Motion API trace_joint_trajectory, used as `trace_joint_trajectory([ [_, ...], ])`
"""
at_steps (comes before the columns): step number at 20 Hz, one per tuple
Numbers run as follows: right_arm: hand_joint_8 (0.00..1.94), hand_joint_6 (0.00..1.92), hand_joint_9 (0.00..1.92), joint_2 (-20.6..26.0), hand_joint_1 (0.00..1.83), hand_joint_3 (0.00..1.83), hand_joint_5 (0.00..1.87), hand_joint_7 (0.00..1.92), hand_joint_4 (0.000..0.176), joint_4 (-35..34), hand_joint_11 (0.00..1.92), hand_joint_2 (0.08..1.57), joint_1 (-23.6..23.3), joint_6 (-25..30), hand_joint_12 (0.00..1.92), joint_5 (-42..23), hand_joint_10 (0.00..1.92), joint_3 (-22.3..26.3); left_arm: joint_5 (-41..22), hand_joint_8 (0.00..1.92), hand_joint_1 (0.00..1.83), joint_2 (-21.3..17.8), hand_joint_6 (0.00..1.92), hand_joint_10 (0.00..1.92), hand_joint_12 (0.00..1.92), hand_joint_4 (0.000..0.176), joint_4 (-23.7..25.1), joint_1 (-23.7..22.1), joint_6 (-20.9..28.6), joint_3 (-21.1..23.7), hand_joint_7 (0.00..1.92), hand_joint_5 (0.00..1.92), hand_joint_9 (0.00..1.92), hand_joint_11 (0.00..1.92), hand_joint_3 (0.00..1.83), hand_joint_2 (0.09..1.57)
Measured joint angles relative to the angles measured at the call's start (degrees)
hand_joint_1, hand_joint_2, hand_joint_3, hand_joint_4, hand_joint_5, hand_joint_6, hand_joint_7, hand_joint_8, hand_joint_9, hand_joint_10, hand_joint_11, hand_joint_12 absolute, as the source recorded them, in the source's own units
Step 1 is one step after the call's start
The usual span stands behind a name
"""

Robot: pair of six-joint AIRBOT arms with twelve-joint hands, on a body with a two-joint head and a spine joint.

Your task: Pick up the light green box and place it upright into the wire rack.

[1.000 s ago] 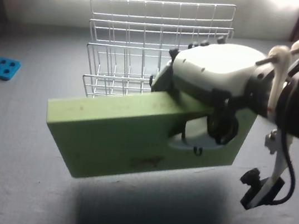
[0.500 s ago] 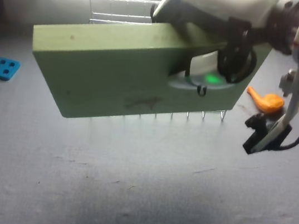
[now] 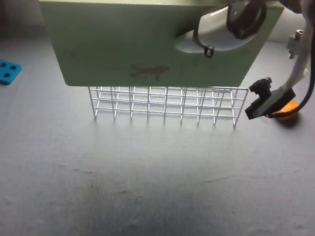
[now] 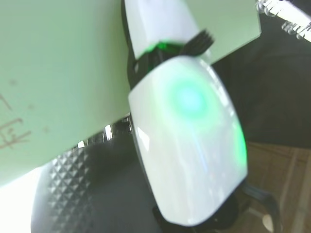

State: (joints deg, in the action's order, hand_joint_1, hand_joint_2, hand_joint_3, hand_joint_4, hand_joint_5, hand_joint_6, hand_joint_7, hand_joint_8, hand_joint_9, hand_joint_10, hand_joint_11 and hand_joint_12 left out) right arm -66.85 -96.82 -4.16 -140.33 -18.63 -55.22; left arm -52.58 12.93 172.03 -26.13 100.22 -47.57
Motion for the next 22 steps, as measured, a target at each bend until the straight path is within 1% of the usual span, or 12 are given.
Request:
trace_joint_trajectory([
  [2, 1.35, 1.03, 0.67, -1.1, 1.2, 0.0, 0.91, 0.83, 0.0, 0.2, 0.47, 1.18, -0.1, 0.7, 1.78, 0.5, 1.37, -1.7, 0.0, 0.0, 0.11, 0.0, 0.0, 0.0, 0.24, 0.028, 0.0, 0.0, 0.0, 0.0, 0.13, 0.06, 0.08, 0.0, 0.0, 1.29],
  [4, 1.41, 1.01, 0.65, -1.4, 1.2, 0.0, 0.91, 0.81, 0.0, 9.0, 0.45, 1.18, 0.0, 10.2, 1.81, 0.4, 1.39, -2.6, 0.0, 0.0, 0.1, 0.0, 0.0, 0.01, 0.34, 0.027, 0.0, 0.0, 0.0, 0.0, 0.15, 0.07, 0.1, 0.0, 0.0, 1.29],
  [7, 1.38, 1.07, 0.65, -1.7, 1.19, 0.0, 0.88, 0.82, 0.0, 10.8, 0.44, 1.19, -0.2, 10.8, 1.82, 0.5, 1.39, -2.6, 0.0, 0.0, 0.14, 0.0, 0.01, 0.0, 0.35, 0.028, 0.0, 0.0, 0.0, 0.0, 0.14, 0.09, 0.1, 0.0, 0.0, 1.29],
  [9, 1.31, 0.99, 0.69, -2.7, 1.21, 0.0, 0.94, 0.85, 0.0, 10.7, 0.49, 1.16, 0.9, 10.9, 1.81, 0.3, 1.35, -3.5, 0.0, 0.0, 0.11, 0.0, 0.01, 0.0, 0.32, 0.024, 0.0, 0.0, 0.0, 0.0, 0.13, 0.11, 0.1, 0.0, 0.0, 1.28],
  [14, 1.34, 1.04, 0.68, -3.1, 1.2, 0.0, 0.89, 0.85, 0.0, 10.7, 0.48, 1.18, 1.5, 12.3, 1.77, -0.3, 1.32, -4.6, 0.0, 0.0, 0.12, 0.0, 0.0, 0.01, 0.43, 0.02, 0.0, 0.0, 0.0, -0.2, 0.17, 0.1, 0.12, 0.0, 0.0, 1.28],
  [15, 1.37, 1.02, 0.66, -3.1, 1.21, 0.0, 0.9, 0.85, 0.0, 10.9, 0.5, 1.17, 1.9, 12.6, 1.8, -0.4, 1.39, -4.6, 0.0, 0.0, 0.14, 0.0, 0.0, 0.0, 0.39, 0.021, 0.0, 0.0, 0.0, -0.2, 0.16, 0.11, 0.11, 0.0, 0.0, 1.28],
  [16, 1.31, 1.13, 0.69, -3.2, 1.19, 0.0, 0.86, 0.85, 0.0, 10.8, 0.49, 1.18, 2.3, 12.6, 1.74, -0.3, 1.3, -4.8, 0.0, 0.0, 0.14, 0.0, 0.01, 0.0, 0.35, 0.02, 0.0, 0.0, 0.0, -0.2, 0.15, 0.13, 0.12, 0.0, 0.0, 1.28],
  [17, 1.31, 1.13, 0.69, -3.4, 1.19, 0.0, 0.86, 0.85, 0.0, 10.7, 0.49, 1.18, 2.7, 12.7, 1.74, -0.3, 1.3, -5.1, 0.0, 0.0, 0.14, 0.0, 0.01, 0.0, 0.35, 0.02, 0.0, 0.0, 0.0, -0.2, 0.15, 0.13, 0.12, 0.0, 0.0, 1.28],
  [18, 1.33, 1.12, 0.7, -3.7, 1.19, 0.0, 0.86, 0.86, 0.0, 10.7, 0.53, 1.18, 2.9, 13.0, 1.73, -0.4, 1.36, -5.6, 0.0, 0.0, 0.13, 0.0, 0.01, 0.0, 0.4, 0.029, 0.0, 0.0, 0.0, -0.2, 0.14, 0.14, 0.12, 0.0, 0.0, 1.28],
  [19, 1.33, 1.12, 0.7, -3.9, 1.19, 0.0, 0.86, 0.86, 0.0, 10.6, 0.53, 1.18, 2.9, 13.1, 1.73, -0.4, 1.36, -5.8, 0.0, 0.0, 0.13, 0.0, 0.01, 0.0, 0.4, 0.029, 0.0, 0.0, 0.0, -0.2, 0.14, 0.14, 0.12, 0.0, 0.0, 1.28],
  [20, 1.26, 1.06, 0.74, -4.0, 1.32, 0.0, 0.87, 0.87, 0.0, 10.7, 0.52, 1.18, 2.9, 13.4, 1.74, -0.3, 1.46, -6.1, 0.0, 0.0, 0.12, 0.0, 0.0, 0.0, 0.41, 0.034, 0.0, 0.0, 0.0, -0.2, 0.14, 0.12, 0.12, 0.0, 0.0, 1.28],
  [22, 1.22, 1.02, 0.76, -4.1, 1.35, 0.0, 0.9, 0.89, 0.0, 10.6, 0.54, 1.16, 2.9, 14.2, 1.74, -0.3, 1.45, -6.4, 0.0, 0.0, 0.11, 0.0, 0.0, 0.0, 0.42, 0.036, 0.0, 0.0, 0.0, -0.2, 0.14, 0.11, 0.12, 0.0, 0.0, 1.28],
])
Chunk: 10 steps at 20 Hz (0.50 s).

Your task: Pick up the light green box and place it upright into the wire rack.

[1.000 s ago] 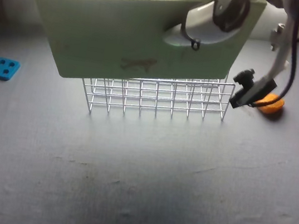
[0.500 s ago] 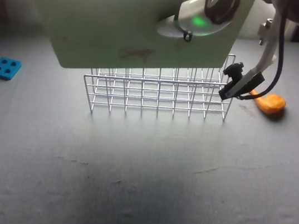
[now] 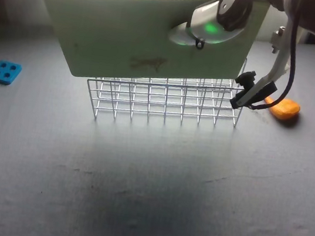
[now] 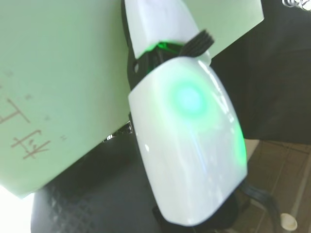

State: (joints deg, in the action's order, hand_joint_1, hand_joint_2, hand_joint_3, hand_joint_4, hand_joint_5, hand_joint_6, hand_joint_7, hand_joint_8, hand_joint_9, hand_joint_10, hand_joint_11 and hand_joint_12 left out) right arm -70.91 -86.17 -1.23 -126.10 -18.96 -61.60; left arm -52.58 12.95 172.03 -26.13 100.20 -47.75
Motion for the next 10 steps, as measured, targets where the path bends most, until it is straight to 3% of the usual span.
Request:
trace_joint_trajectory([
  [1, 1.23, 1.09, 0.75, 0.0, 1.35, 0.0, 0.86, 0.88, 0.0, 0.0, 0.52, 1.17, 0.0, 0.3, 1.74, 0.0, 1.45, -0.2, 0.0, 0.0, 0.12, 0.0, 0.0, 0.0, 0.39, 0.034, 0.0, 0.0, 0.0, 0.0, 0.13, 0.11, 0.11, 0.0, 0.0, 1.28],
  [9, 1.23, 1.1, 0.75, -0.3, 1.34, 0.0, 0.86, 0.88, 0.0, 0.0, 0.52, 1.17, 0.8, 3.0, 1.74, -0.3, 1.45, -1.3, 0.0, 0.0, 0.12, 0.0, 0.0, 0.0, 0.38, 0.034, 0.0, 0.0, 0.0, 0.0, 0.13, 0.11, 0.11, 0.0, 0.0, 1.28],
  [10, 1.31, 1.1, 0.71, -0.3, 1.23, 0.0, 0.87, 0.86, 0.0, 0.0, 0.5, 1.18, 1.0, 3.3, 1.75, -0.2, 1.4, -1.4, 0.0, 0.0, 0.12, 0.0, 0.0, 0.0, 0.32, 0.033, 0.0, 0.0, 0.0, 0.0, 0.13, 0.1, 0.09, 0.0, 0.0, 1.29],
])
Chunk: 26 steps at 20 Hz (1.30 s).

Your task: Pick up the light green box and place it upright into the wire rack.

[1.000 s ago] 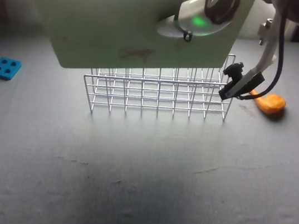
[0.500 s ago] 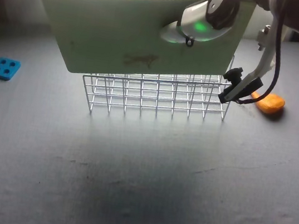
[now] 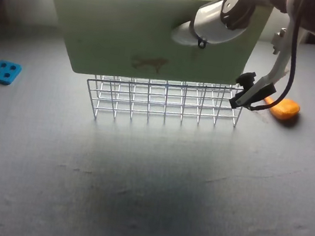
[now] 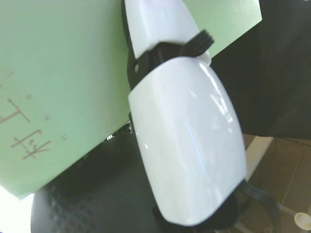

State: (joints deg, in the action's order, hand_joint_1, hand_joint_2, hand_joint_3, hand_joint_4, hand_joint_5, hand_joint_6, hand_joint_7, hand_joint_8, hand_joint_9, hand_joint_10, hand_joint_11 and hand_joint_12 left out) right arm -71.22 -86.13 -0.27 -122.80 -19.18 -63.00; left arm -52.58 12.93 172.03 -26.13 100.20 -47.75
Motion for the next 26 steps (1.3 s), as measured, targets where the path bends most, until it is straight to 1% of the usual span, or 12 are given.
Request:
trace_joint_trajectory([
  [1, 1.31, 1.1, 0.71, 0.0, 1.23, 0.0, 0.87, 0.86, 0.0, 0.3, 0.5, 1.18, 0.2, 0.3, 1.75, 0.0, 1.4, -0.1, 0.0, 0.0, 0.12, 0.0, 0.0, 0.0, 0.32, 0.033, 0.0, 0.0, 0.0, 0.0, 0.13, 0.1, 0.09, 0.0, 0.0, 1.29],
  [2, 1.24, 1.09, 0.74, 0.0, 1.34, 0.0, 0.87, 0.88, 0.0, 1.3, 0.48, 1.17, 0.6, 2.1, 1.76, 0.0, 1.46, -0.3, 0.0, 0.0, 0.13, 0.0, 0.01, 0.01, 0.36, 0.03, 0.0, 0.0, 0.0, 0.0, 0.13, 0.12, 0.11, 0.0, 0.0, 1.28],
  [4, 1.23, 1.09, 0.74, 0.0, 1.34, 0.0, 0.87, 0.88, 0.0, 5.2, 0.48, 1.17, 1.2, 5.5, 1.76, 0.2, 1.46, -0.6, 0.0, 0.0, 0.13, 0.0, 0.01, 0.01, 0.36, 0.03, 0.0, 0.0, 0.0, 0.0, 0.13, 0.12, 0.11, 0.0, 0.0, 1.28],
  [5, 1.23, 1.09, 0.74, 0.0, 1.34, 0.0, 0.87, 0.88, 0.0, 5.5, 0.48, 1.17, 1.2, 6.1, 1.76, 0.2, 1.46, -0.7, 0.0, 0.0, 0.13, 0.0, 0.01, 0.01, 0.36, 0.03, 0.0, 0.0, 0.0, 0.0, 0.13, 0.12, 0.11, 0.0, 0.0, 1.28],
  [11, 1.26, 1.07, 0.73, -0.9, 1.34, 0.0, 0.88, 0.87, 0.0, 5.7, 0.47, 1.18, 2.4, 6.2, 1.77, 0.5, 1.47, -1.7, 0.0, 0.0, 0.13, 0.0, 0.01, 0.01, 0.36, 0.029, 0.0, 0.0, 0.0, 0.0, 0.14, 0.12, 0.11, 0.0, 0.0, 1.28],
  [12, 1.26, 1.07, 0.72, -1.4, 1.34, 0.0, 0.88, 0.87, 0.0, 5.8, 0.47, 1.18, 3.0, 6.2, 1.77, 0.6, 1.47, -2.4, 0.0, 0.0, 0.1, 0.0, 0.0, 0.0, 0.36, 0.031, 0.0, 0.0, 0.0, 0.0, 0.14, 0.12, 0.1, 0.0, 0.0, 1.29],
  [18, 1.27, 1.07, 0.72, -2.9, 1.34, 0.0, 0.88, 0.87, 0.0, 5.9, 0.47, 1.18, 5.9, 6.7, 1.77, 1.0, 1.48, -5.7, 0.0, 0.0, 0.1, 0.0, 0.0, 0.0, 0.36, 0.031, 0.0, 0.0, 0.0, 0.0, 0.14, 0.12, 0.1, 0.0, 0.0, 1.29],
  [25, 1.27, 1.07, 0.72, -3.7, 1.34, 0.0, 0.88, 0.86, 0.0, 6.3, 0.48, 1.18, 6.6, 8.9, 1.76, 1.3, 1.48, -6.1, 0.0, 0.0, 0.1, 0.0, 0.0, 0.0, 0.36, 0.031, 0.0, 0.0, 0.0, 0.0, 0.14, 0.12, 0.1, 0.0, 0.0, 1.29],
  [26, 1.29, 1.08, 0.71, -3.8, 1.34, 0.0, 0.87, 0.85, 0.0, 6.3, 0.48, 1.18, 6.6, 8.9, 1.76, 1.3, 1.49, -6.1, 0.0, 0.0, 0.1, 0.0, 0.0, 0.0, 0.36, 0.03, 0.0, 0.0, 0.0, 0.0, 0.14, 0.12, 0.1, 0.0, 0.0, 1.29],
])
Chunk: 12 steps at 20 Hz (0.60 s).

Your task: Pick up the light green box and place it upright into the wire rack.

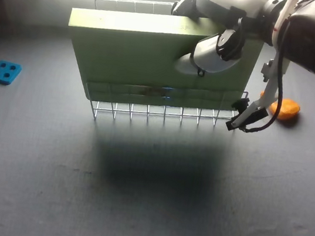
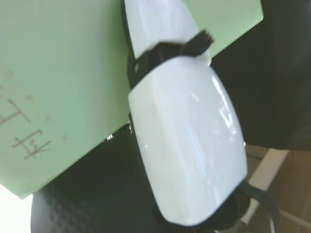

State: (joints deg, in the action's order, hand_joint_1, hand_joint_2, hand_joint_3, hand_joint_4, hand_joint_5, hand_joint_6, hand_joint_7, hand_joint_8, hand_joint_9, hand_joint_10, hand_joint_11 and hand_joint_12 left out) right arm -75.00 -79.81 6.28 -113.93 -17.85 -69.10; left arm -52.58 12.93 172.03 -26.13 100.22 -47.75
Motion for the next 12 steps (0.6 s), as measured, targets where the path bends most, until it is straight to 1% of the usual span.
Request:
trace_joint_trajectory([
  [2, 1.29, 1.08, 0.71, -0.4, 1.34, 0.0, 0.87, 0.85, 0.0, 0.1, 0.48, 1.19, 0.0, 0.1, 1.76, -0.2, 1.49, -0.4, 0.0, 0.0, 0.1, 0.0, 0.0, 0.0, 0.35, 0.03, 0.0, 0.0, 0.0, 0.0, 0.14, 0.12, 0.1, 0.0, 0.0, 1.29],
  [3, 1.3, 1.11, 0.69, -0.9, 1.22, 0.0, 0.87, 0.86, 0.0, 0.2, 0.46, 1.18, 0.4, 0.2, 1.79, -0.3, 1.38, -0.9, 0.0, 0.0, 0.1, 0.0, 0.0, 0.0, 0.37, 0.02, 0.0, 0.0, 0.0, 0.0, 0.14, 0.11, 0.1, 0.0, 0.0, 1.29],
  [5, 1.33, 1.14, 0.67, -2.0, 1.19, 0.0, 0.85, 0.84, 0.0, 0.2, 0.45, 1.19, 1.1, 1.0, 1.82, -0.3, 1.36, -1.9, 0.0, 0.0, 0.12, 0.0, 0.0, 0.0, 0.38, 0.015, 0.0, 0.0, 0.0, 0.0, 0.15, 0.12, 0.1, 0.0, 0.0, 1.29],
  [7, 1.32, 1.15, 0.69, -2.9, 1.19, 0.0, 0.84, 0.85, 0.0, 0.2, 0.47, 1.19, 1.4, 1.4, 1.8, -0.3, 1.33, -3.1, 0.0, 0.0, 0.12, 0.0, 0.0, 0.0, 0.38, 0.019, 0.0, 0.0, 0.0, 0.0, 0.15, 0.12, 0.1, 0.0, 0.0, 1.29],
  [8, 1.33, 1.17, 0.69, -3.3, 1.18, 0.0, 0.83, 0.84, 0.0, 0.2, 0.46, 1.2, 1.5, 2.0, 1.8, -0.3, 1.33, -3.8, 0.0, 0.0, 0.1, 0.0, 0.0, 0.0, 0.39, 0.024, 0.0, 0.0, 0.0, 0.0, 0.15, 0.11, 0.1, 0.0, 0.0, 1.3],
  [9, 1.32, 1.16, 0.69, -3.6, 1.18, 0.0, 0.83, 0.85, 0.001, 0.2, 0.47, 1.19, 1.7, 2.2, 1.79, -0.3, 1.33, -4.5, 0.0, 0.0, 0.11, 0.0, 0.0, 0.0, 0.37, 0.026, 0.0, 0.0, 0.0, 0.0, 0.15, 0.11, 0.1, 0.0, 0.0, 1.3],
  [10, 1.36, 1.09, 0.68, -4.0, 1.19, 0.0, 0.87, 0.84, 0.0, 0.4, 0.47, 1.19, 1.8, 2.5, 1.81, -0.3, 1.35, -5.3, 0.0, 0.01, 0.12, 0.0, 0.0, 0.01, 0.41, 0.025, 0.0, 0.0, 0.0, 0.0, 0.17, 0.12, 0.12, 0.0, 0.0, 1.29],
  [11, 1.36, 1.09, 0.68, -4.2, 1.19, 0.0, 0.87, 0.84, 0.0, 0.5, 0.47, 1.19, 2.2, 2.8, 1.81, -0.2, 1.35, -5.9, 0.0, 0.01, 0.12, 0.0, 0.0, 0.01, 0.41, 0.025, 0.0, 0.0, 0.0, 0.0, 0.17, 0.12, 0.12, 0.0, 0.0, 1.29],
  [12, 1.41, 1.03, 0.64, -4.3, 1.2, 0.0, 0.9, 0.82, 0.0, 0.4, 0.5, 1.19, 2.3, 2.9, 1.87, -0.1, 1.42, -6.3, 0.0, 0.0, 0.11, 0.0, 0.0, 0.0, 0.38, 0.025, 0.0, 0.0, 0.0, 0.0, 0.14, 0.1, 0.09, 0.0, 0.0, 1.29],
])
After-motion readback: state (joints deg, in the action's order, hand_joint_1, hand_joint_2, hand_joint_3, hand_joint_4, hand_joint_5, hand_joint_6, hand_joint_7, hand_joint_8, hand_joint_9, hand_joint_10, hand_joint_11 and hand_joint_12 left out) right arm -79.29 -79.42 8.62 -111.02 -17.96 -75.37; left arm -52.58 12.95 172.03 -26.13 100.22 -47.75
